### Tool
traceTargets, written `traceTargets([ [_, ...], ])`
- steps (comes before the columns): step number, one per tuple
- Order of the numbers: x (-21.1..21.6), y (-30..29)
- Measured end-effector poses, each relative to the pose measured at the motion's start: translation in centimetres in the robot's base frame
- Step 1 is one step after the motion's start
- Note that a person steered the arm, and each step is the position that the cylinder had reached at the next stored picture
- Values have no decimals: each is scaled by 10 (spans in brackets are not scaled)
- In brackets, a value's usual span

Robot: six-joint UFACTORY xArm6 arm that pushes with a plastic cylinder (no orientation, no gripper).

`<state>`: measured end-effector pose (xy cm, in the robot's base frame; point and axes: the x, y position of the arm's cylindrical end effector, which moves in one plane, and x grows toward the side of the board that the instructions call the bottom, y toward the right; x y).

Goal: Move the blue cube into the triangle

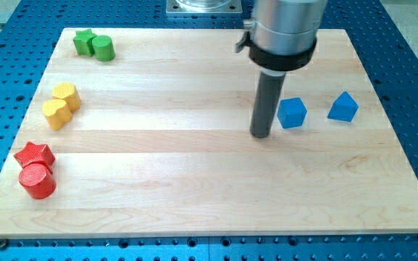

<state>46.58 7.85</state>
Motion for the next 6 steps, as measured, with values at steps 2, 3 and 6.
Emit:
traceTargets([
  [2, -20, 36],
  [3, -22, 25],
  [6, -9, 67],
])
